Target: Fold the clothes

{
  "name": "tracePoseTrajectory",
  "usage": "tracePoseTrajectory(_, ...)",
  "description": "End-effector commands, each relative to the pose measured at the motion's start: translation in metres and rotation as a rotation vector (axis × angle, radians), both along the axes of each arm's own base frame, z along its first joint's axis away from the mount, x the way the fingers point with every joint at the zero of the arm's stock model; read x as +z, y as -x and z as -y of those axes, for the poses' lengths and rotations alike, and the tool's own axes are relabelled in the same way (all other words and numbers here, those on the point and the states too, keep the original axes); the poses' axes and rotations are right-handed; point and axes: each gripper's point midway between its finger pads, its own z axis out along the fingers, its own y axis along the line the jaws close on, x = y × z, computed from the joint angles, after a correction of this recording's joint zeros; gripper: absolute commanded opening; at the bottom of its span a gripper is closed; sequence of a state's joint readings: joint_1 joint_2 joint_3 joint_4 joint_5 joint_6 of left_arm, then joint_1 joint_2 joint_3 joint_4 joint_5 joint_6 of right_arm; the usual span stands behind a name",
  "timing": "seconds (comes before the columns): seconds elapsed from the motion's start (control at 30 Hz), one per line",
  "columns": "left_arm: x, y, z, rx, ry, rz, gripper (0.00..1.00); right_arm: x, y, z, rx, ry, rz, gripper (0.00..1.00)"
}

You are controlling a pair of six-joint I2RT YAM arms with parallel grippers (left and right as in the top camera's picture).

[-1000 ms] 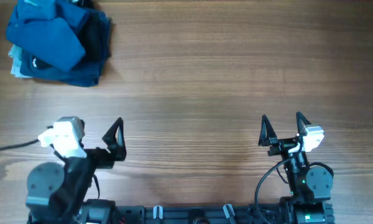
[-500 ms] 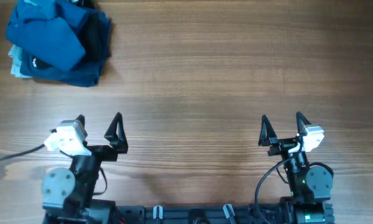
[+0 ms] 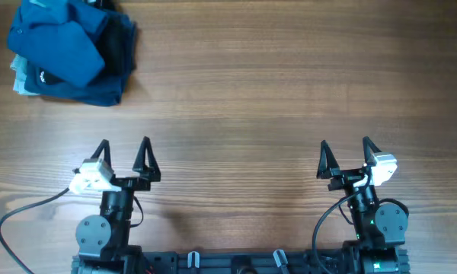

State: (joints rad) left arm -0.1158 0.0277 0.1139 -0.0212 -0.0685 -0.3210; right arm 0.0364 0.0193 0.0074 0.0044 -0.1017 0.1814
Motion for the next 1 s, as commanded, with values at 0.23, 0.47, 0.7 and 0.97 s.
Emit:
tracePoseTrajectory(0.23,-0.010,-0.004,-0.017,0.093,0.021,0.052,1.00,0.003,0.001,-0.001,0.006,-0.009,0.014,1.00)
tracePoseTrajectory(0.47,-0.021,-0.005,-0.021,0.111,0.017,0.025,1.00,0.003,0.001,-0.001,0.006,-0.009,0.014,1.00)
tracePoseTrajectory(0.7,-0.057,-0.006,-0.027,0.125,0.000,-0.123,1.00,0.003,0.001,-0.001,0.007,-0.010,0.014,1.00)
tracePoseTrajectory(0.97,-0.057,-0.006,-0.028,0.127,0.000,-0.124,1.00,0.003,0.001,-0.001,0.006,-0.009,0.014,1.00)
